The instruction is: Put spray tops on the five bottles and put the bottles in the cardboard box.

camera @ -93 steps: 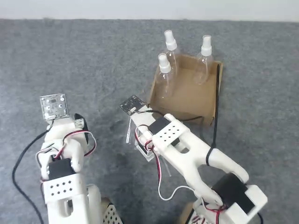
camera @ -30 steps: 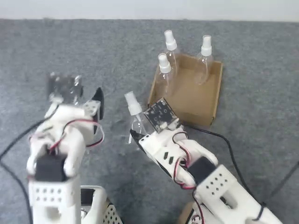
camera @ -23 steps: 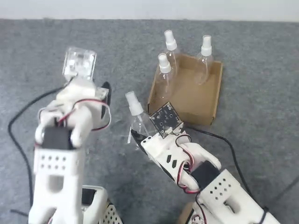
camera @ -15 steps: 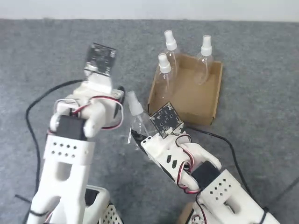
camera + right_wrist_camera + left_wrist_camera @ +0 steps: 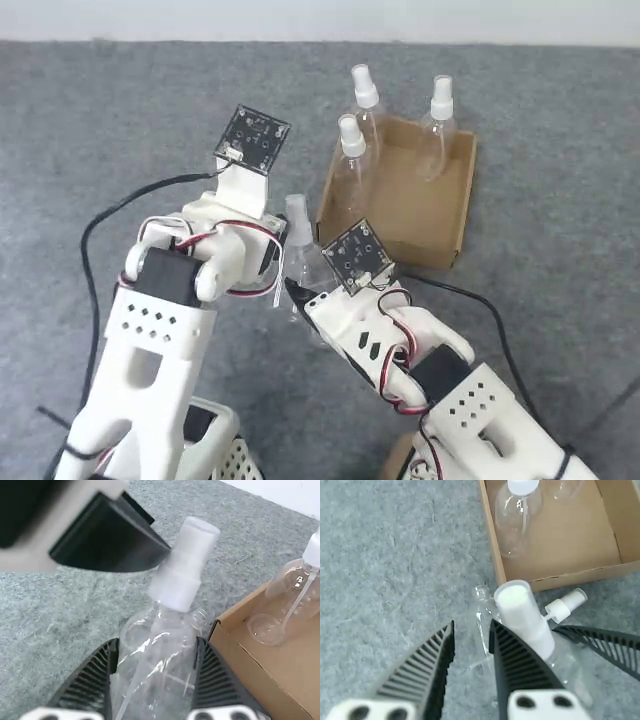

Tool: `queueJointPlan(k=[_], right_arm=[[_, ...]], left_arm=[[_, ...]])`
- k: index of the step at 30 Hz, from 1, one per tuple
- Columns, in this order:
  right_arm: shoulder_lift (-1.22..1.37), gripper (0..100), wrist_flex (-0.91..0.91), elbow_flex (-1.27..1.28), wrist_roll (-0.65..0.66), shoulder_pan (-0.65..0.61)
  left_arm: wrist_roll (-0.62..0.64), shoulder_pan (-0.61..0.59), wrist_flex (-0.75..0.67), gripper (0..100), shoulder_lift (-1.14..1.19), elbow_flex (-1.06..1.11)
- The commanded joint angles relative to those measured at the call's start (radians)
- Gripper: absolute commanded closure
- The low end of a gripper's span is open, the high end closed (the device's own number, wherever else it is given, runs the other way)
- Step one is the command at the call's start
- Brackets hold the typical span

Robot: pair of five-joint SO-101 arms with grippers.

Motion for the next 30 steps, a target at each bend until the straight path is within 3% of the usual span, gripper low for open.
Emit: queueJointPlan(k=[1, 12, 16, 21, 30], right_arm=[[-0.045, 99.1, -0.019, 0.002, 0.011, -0.010], [-0.045, 99.1, -0.143, 0.058, 0.012, -0.004], [-0.045, 99.1, -0.147, 0.061, 0.012, -0.007], [-0.045, 99.1, -0.156, 0.061, 0.012, -0.010], [-0.045, 99.1, -0.156, 0.061, 0.081, -0.010]], left_arm=[[-0.048, 0.052, 0.028, 89, -0.008, -0.053], [-0.054, 0.063, 0.054, 89, -0.153, -0.056], [-0.051, -0.021, 0.018, 89, -0.215, -0.070], [-0.044, -0.140, -0.055, 89, -0.163, -0.076], [-0.015, -0.137, -0.213, 89, -0.002, -0.076]])
